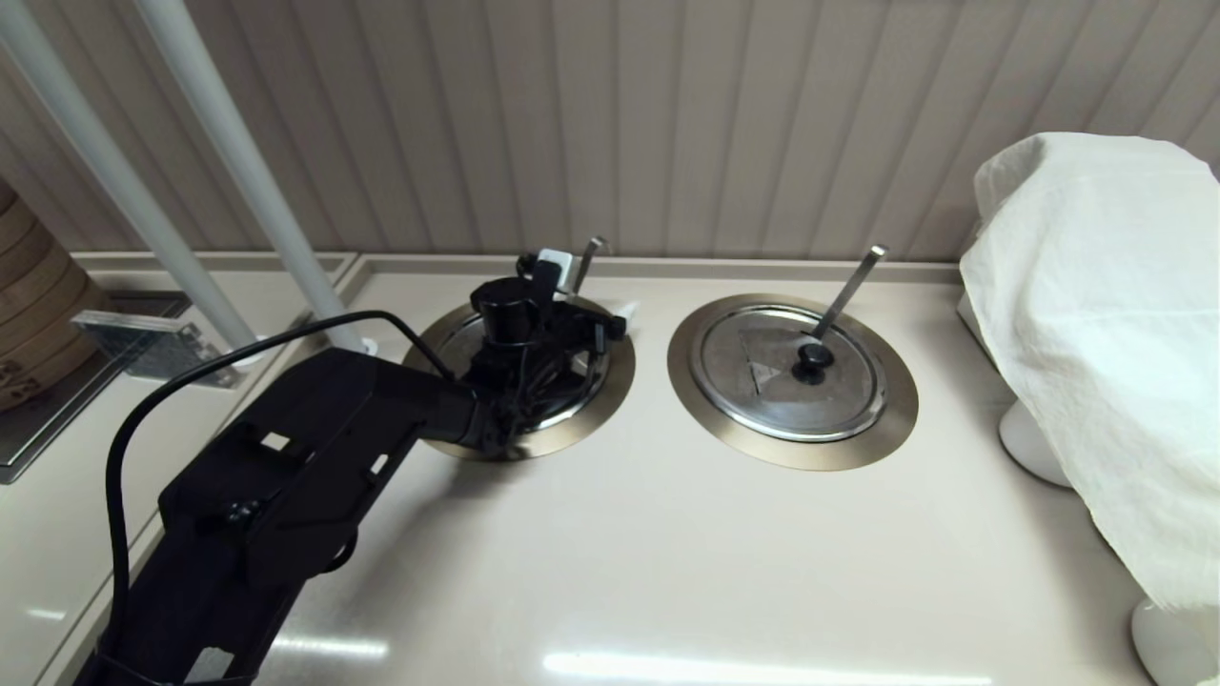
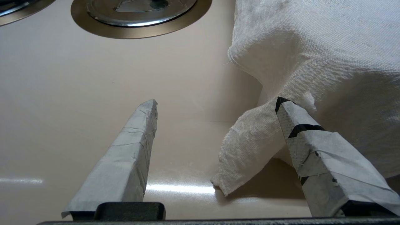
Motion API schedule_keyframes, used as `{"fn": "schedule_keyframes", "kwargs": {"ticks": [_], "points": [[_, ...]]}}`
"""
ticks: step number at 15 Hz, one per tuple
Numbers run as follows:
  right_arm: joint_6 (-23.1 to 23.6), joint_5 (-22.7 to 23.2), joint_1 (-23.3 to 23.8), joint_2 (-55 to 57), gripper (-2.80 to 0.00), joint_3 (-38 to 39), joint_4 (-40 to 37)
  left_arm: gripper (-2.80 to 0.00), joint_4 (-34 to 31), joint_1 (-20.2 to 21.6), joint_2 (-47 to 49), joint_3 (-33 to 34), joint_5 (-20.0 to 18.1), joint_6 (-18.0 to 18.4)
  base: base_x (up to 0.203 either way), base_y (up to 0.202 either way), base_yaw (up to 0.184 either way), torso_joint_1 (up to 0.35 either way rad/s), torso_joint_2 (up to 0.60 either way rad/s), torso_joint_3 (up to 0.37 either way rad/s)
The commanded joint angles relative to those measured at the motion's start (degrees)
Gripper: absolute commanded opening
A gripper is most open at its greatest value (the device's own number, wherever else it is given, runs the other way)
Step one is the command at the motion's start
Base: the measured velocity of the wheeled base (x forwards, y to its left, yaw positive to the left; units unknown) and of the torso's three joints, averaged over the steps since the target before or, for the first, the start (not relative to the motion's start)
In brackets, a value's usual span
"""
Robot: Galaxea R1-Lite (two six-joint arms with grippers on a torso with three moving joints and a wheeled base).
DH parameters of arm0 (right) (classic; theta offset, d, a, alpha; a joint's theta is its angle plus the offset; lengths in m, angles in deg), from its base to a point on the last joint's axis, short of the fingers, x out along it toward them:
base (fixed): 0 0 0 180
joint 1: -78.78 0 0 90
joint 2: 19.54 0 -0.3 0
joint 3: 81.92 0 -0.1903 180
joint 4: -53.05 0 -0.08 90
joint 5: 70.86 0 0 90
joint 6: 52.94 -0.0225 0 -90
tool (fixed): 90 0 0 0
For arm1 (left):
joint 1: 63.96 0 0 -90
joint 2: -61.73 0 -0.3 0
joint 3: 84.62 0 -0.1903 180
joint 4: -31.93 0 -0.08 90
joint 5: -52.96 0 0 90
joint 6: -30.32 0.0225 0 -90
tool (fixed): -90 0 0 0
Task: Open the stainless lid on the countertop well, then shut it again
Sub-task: Put the spoon in the groove
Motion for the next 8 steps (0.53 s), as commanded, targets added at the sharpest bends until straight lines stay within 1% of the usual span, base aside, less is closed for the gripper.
{"fn": "schedule_keyframes", "kwargs": {"ticks": [1, 8], "points": [[-0.02, 0.00, 0.00, -0.02, 0.00, 0.01, 0.01, 0.00, 0.37, -0.19, 0.02, 0.13, -0.04, 0.00, 0.000, 0.000, 0.000, 0.000, 0.00, 0.000], [-0.02, 0.00, 0.00, -0.02, 0.00, 0.01, -0.06, 0.00, 0.46, -1.59, -0.33, 1.71, 0.05, 0.09, 0.000, 0.000, 0.000, 0.000, 0.00, 0.000]]}}
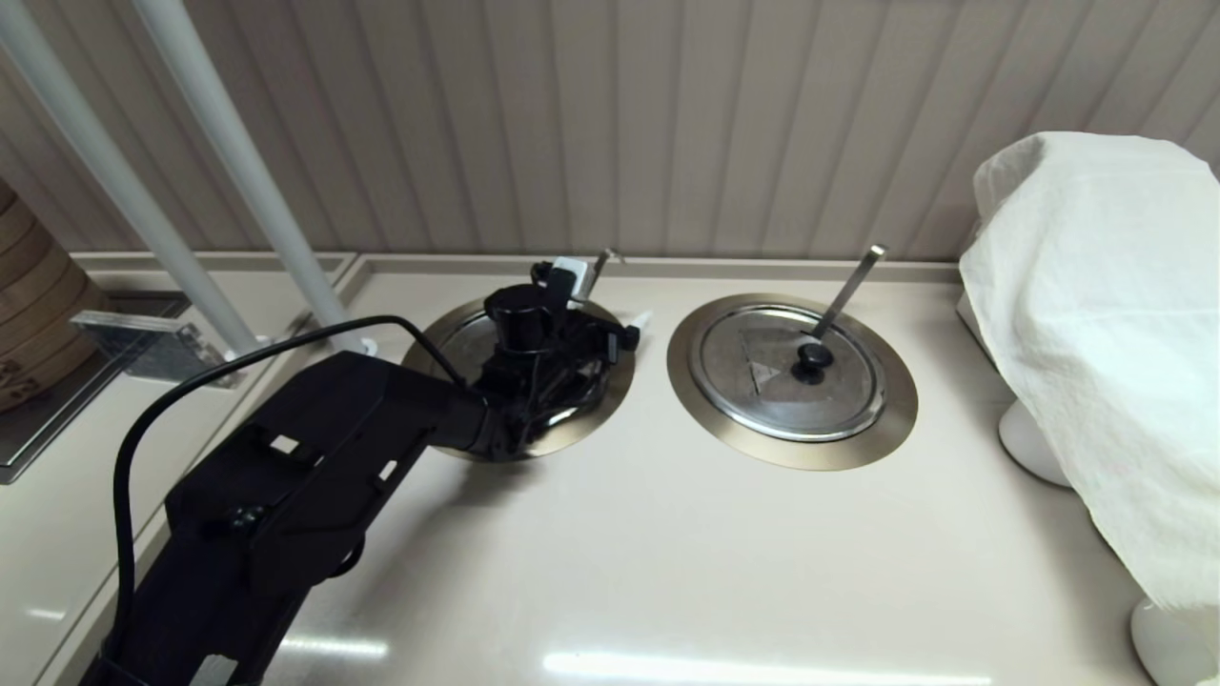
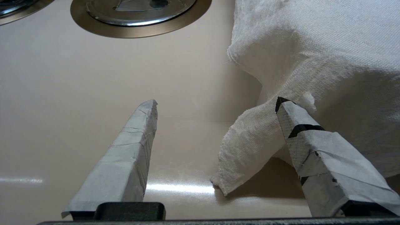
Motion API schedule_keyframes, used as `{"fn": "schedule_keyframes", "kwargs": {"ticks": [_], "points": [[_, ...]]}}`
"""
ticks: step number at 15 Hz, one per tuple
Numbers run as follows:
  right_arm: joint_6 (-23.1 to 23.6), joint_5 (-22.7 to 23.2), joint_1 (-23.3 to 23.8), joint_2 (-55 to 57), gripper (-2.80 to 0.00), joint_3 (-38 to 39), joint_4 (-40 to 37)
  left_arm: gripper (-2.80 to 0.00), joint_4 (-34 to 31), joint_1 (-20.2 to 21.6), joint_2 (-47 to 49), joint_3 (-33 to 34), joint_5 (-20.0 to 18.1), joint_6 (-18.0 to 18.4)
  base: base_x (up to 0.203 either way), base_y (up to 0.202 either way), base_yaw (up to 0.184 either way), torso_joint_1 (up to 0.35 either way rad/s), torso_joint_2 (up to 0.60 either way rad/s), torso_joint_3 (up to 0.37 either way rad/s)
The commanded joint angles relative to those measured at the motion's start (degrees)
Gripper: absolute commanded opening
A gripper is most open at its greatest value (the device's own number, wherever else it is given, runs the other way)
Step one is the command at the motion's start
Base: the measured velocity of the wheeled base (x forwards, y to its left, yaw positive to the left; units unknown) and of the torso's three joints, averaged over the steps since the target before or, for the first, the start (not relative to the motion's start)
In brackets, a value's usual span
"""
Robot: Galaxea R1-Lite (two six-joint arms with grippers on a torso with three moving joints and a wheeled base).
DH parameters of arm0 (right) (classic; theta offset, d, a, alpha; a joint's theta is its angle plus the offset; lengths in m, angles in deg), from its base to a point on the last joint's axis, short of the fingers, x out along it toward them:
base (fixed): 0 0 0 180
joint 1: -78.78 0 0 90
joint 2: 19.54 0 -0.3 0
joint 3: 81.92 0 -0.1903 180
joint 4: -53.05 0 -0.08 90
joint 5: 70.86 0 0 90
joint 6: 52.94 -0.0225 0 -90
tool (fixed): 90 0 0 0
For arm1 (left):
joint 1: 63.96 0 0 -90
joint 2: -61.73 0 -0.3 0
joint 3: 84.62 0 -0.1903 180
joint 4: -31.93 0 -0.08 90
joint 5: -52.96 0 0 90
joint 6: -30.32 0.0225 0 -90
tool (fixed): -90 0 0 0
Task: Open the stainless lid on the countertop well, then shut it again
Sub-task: Put the spoon in the groove
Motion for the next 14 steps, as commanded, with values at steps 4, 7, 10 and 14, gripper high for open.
{"fn": "schedule_keyframes", "kwargs": {"ticks": [4, 7, 10, 14], "points": [[-0.02, 0.00, 0.00, -0.02, 0.00, 0.01, 0.01, 0.00, 0.36, -0.17, -0.05, 0.20, -0.09, 0.03, 0.000, 0.000, 0.000, 0.000, 0.00, 0.000], [0.06, 0.00, 0.00, -0.02, 0.00, 0.01, 0.10, 0.00, 0.26, -0.17, 0.05, -0.09, 0.00, 0.12, 0.000, 0.000, 0.000, 0.000, 0.00, 0.000], [-0.02, 0.00, 0.00, -0.02, 0.00, 0.01, 0.01, 0.00, -0.07, 1.18, 1.32, -2.74, 0.09, 1.04, 0.000, 0.000, 0.000, 0.000, 0.00, 0.000], [0.06, 0.00, 0.00, -0.02, 0.00, 0.01, 0.01, 0.00, -1.22, 3.76, 1.45, -5.08, 0.09, 1.00, 0.000, 0.000, 0.000, 0.000, 0.00, 0.000]]}}
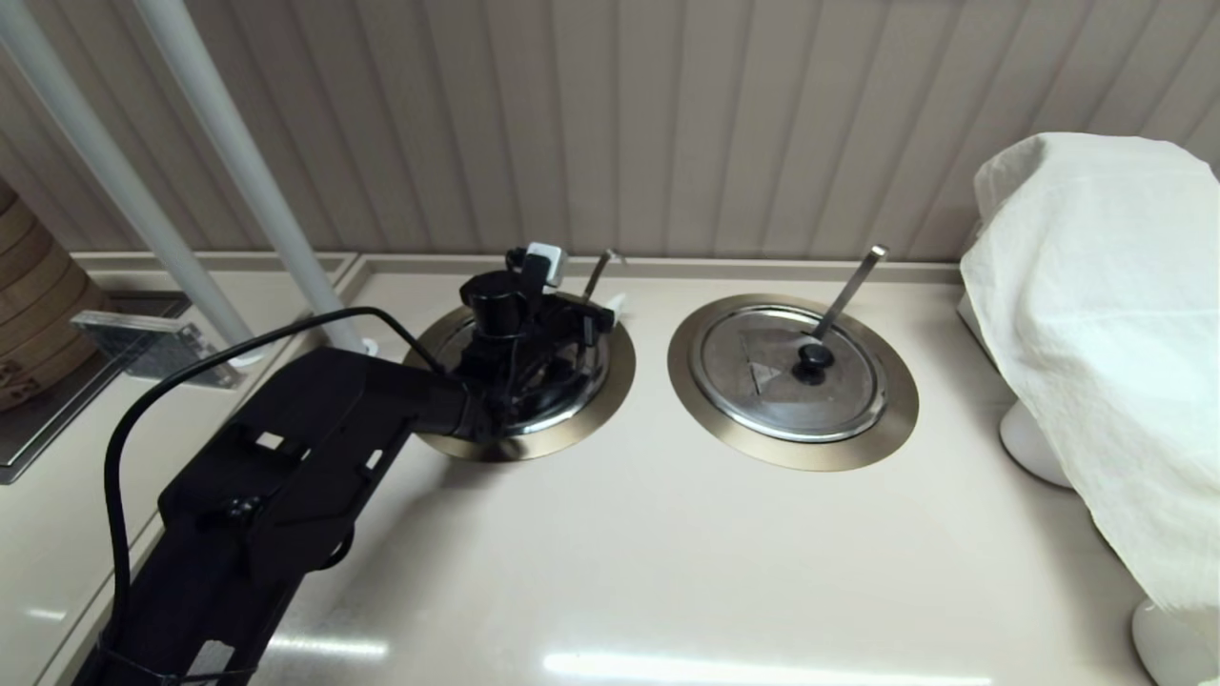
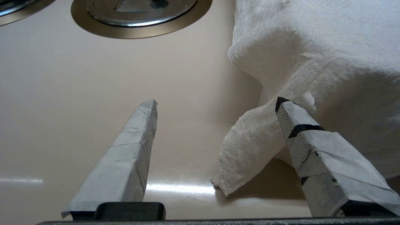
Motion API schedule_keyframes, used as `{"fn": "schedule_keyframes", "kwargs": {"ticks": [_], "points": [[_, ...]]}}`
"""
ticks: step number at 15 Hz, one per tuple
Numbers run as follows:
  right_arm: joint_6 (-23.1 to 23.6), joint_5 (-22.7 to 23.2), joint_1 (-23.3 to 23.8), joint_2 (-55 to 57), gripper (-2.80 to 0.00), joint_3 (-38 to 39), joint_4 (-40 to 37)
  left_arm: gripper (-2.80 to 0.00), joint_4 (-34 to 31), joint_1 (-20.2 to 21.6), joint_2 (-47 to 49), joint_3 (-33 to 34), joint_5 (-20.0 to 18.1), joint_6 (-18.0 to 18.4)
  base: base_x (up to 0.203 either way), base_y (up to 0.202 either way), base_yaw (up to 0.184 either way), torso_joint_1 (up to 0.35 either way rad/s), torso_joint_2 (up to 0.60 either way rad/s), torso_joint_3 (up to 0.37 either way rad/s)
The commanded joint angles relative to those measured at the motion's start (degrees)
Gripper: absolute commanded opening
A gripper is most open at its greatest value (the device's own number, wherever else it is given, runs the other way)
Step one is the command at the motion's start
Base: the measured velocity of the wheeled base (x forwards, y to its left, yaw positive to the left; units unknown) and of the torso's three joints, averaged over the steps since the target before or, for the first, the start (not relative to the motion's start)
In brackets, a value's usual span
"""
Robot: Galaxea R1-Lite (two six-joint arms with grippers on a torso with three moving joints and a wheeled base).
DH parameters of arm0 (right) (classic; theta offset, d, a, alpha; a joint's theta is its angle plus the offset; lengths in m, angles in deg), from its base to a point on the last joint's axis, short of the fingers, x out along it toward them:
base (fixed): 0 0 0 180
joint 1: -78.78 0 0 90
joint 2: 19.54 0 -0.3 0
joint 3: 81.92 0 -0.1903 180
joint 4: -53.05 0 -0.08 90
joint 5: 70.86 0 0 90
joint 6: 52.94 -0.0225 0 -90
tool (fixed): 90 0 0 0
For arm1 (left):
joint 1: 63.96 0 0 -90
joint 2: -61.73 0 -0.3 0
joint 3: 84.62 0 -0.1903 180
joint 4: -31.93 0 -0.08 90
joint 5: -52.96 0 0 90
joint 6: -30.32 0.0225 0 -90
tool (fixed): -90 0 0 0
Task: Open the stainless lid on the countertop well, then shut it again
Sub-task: Put the spoon in the groove
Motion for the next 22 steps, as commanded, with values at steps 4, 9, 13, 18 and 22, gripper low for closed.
{"fn": "schedule_keyframes", "kwargs": {"ticks": [4, 9, 13, 18, 22], "points": [[0.09, 0.02, 0.00, -0.02, 0.00, 0.01, 0.00, 0.00, -1.16, 2.34, 0.66, -2.06, -0.06, -0.19, 0.000, 0.000, 0.000, 0.000, 0.00, 0.000], [0.06, 0.02, 0.00, -0.02, 0.00, 0.01, -0.05, 0.00, -1.84, 4.59, 0.63, -3.11, -0.32, -0.32, 0.000, 0.000, 0.000, 0.000, 0.00, 0.000], [0.00, 0.02, 0.00, -0.02, 0.00, 0.01, 0.03, 0.00, -2.53, 5.36, 0.39, -3.46, -0.32, -0.32, 0.000, 0.000, 0.000, 0.000, 0.00, 0.000], [0.01, 0.02, 0.00, -0.02, 0.00, 0.01, -0.05, 0.00, -2.72, 6.52, 0.39, -3.55, -0.58, -0.32, 0.000, 0.000, 0.000, 0.000, 0.00, 0.000], [0.00, 0.02, 0.00, -0.02, 0.00, 0.01, 0.03, 0.00, -3.46, 7.62, 0.34, -4.17, -0.76, -0.32, 0.000, 0.000, 0.000, 0.000, 0.00, 0.000]]}}
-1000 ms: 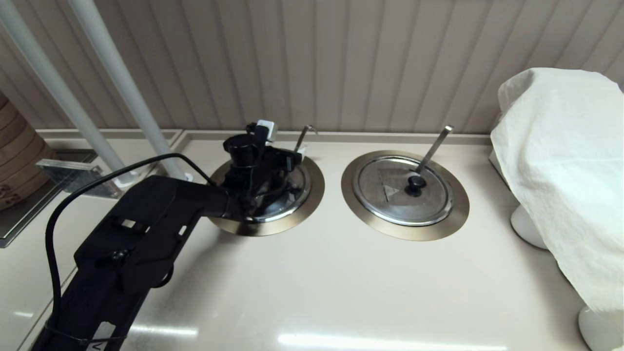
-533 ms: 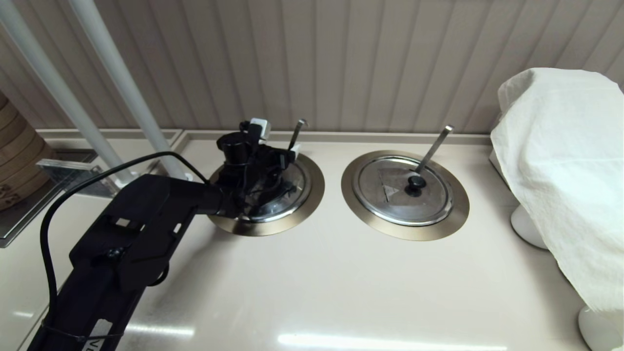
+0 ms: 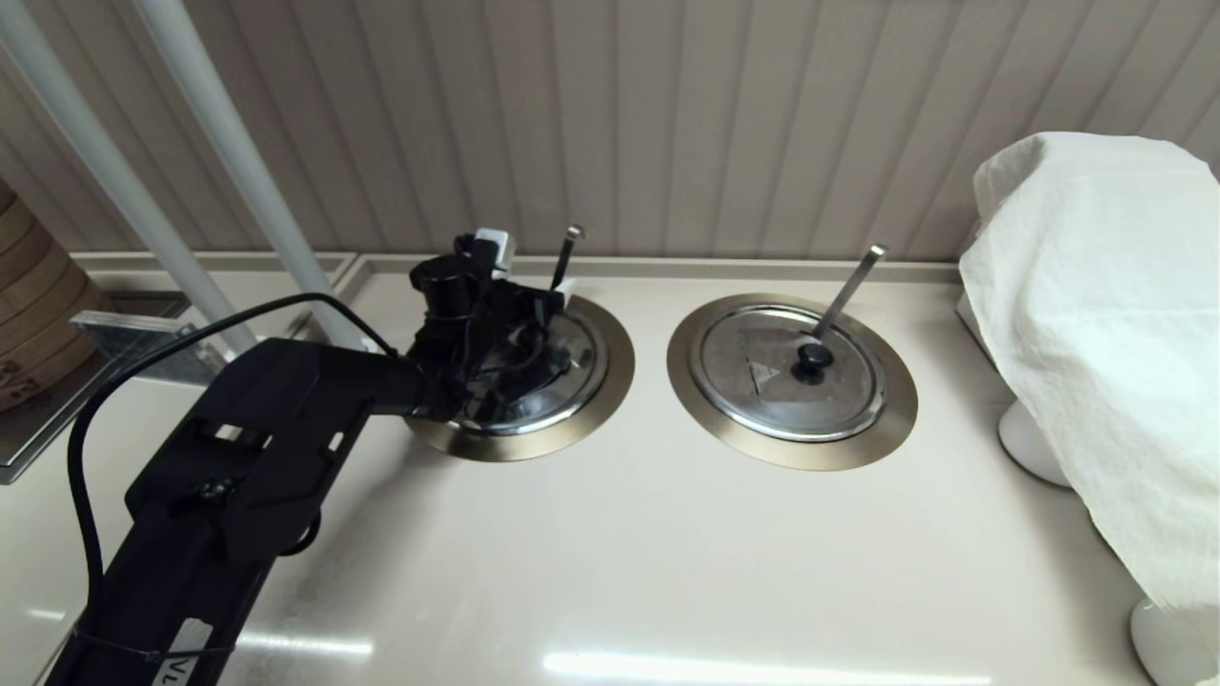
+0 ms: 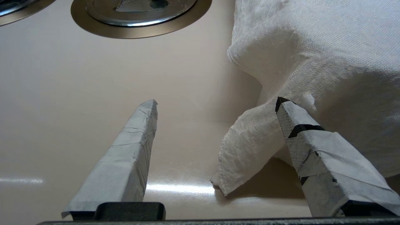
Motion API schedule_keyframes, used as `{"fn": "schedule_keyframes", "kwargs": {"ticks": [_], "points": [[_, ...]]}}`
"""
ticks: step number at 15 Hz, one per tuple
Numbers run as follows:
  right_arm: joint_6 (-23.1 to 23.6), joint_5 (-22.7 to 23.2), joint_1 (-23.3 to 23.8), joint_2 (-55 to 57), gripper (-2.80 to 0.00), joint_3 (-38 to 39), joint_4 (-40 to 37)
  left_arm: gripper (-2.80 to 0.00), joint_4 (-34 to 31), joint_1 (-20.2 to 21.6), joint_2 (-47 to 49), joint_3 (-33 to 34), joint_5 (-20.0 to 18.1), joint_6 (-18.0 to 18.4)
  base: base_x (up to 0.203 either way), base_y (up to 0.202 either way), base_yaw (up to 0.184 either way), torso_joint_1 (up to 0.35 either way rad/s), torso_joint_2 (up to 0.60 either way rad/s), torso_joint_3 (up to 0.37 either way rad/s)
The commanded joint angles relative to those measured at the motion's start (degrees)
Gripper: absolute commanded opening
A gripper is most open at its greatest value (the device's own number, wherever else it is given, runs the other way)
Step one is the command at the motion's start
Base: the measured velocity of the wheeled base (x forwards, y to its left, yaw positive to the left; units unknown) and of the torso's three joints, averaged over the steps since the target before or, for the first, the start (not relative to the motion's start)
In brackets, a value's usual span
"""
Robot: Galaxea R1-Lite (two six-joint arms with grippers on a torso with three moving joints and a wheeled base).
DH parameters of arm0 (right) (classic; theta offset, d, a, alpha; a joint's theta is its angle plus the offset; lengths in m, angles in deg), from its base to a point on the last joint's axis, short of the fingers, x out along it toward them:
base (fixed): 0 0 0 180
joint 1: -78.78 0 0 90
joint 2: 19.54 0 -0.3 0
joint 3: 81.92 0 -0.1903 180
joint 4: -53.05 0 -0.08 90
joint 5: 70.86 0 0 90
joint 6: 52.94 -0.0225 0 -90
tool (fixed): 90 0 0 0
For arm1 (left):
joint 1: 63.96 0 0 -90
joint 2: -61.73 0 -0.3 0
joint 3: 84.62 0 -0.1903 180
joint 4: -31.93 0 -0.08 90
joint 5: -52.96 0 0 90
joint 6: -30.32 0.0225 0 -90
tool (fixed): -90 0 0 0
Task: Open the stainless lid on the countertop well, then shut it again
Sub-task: Put the spoon in the groove
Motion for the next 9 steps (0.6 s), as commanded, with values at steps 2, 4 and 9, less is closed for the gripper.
{"fn": "schedule_keyframes", "kwargs": {"ticks": [2, 4, 9], "points": [[0.01, 0.00, 0.00, -0.02, 0.00, 0.01, 0.05, 0.00, 0.17, 0.93, -0.35, -0.10, -0.02, -0.21, 0.000, 0.000, 0.000, 0.000, 0.00, 0.000], [0.00, 0.00, 0.00, -0.02, 0.00, 0.01, -0.04, 0.00, 0.17, 1.15, -0.35, -0.18, -0.02, -0.25, 0.000, 0.000, 0.000, 0.000, 0.00, 0.000], [0.03, 0.00, 0.00, -0.02, 0.00, 0.01, -0.04, 0.00, 0.63, 1.32, -0.63, -0.09, -0.02, -0.25, 0.000, 0.000, 0.000, 0.000, 0.00, 0.000]]}}
